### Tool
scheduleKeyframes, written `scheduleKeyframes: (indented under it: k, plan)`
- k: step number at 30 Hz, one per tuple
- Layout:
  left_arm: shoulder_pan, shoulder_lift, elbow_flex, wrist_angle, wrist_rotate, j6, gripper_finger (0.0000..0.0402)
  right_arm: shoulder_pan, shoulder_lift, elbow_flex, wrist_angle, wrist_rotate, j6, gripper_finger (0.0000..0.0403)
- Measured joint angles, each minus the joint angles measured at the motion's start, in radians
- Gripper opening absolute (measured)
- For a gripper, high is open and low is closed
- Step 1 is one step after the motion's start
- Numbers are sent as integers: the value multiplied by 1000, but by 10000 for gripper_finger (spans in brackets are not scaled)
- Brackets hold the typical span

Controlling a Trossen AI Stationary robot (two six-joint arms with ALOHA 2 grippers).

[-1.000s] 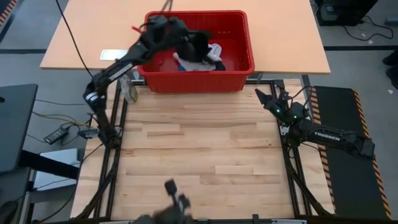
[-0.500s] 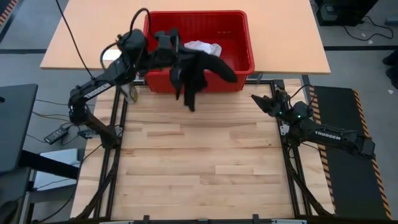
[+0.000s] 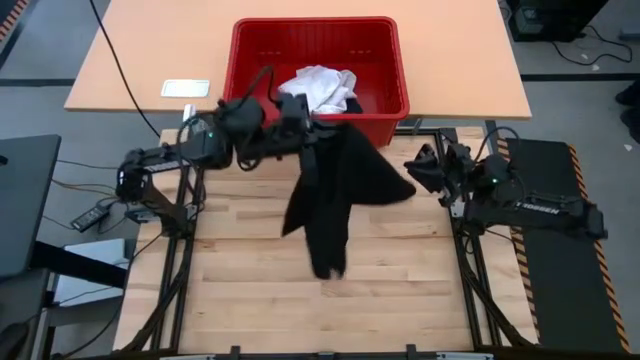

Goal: Fold laundry
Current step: Fold the black shirt on the table

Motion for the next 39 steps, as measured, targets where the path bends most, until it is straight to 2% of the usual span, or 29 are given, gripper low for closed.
scheduleKeyframes:
  k: [3,6,9,11,14,20,28,33,36,39]
  plan:
    - [-31,17,0,-36,-62,-61,18,47,-1,0,-42,23,24,164]
    - [-57,37,0,-145,-118,-120,18,83,-1,1,-200,116,80,180]
    - [-77,69,0,-310,-190,-211,18,116,0,1,-440,265,100,177]
    - [-83,100,0,-441,-198,-296,18,140,1,-1,-570,356,146,169]
    - [-99,143,0,-617,-199,-415,18,187,0,-1,-637,416,219,157]
    - [-184,200,0,-855,-196,-517,18,316,8,0,-574,538,317,139]
    - [-325,205,0,-982,-196,-598,18,501,147,0,-414,680,413,130]
    - [-360,219,0,-960,-196,-590,18,618,324,0,-385,687,571,130]
    - [-357,251,0,-928,-168,-572,18,680,453,27,-379,630,683,130]
    - [-352,284,0,-883,-120,-537,18,744,580,85,-377,586,715,130]
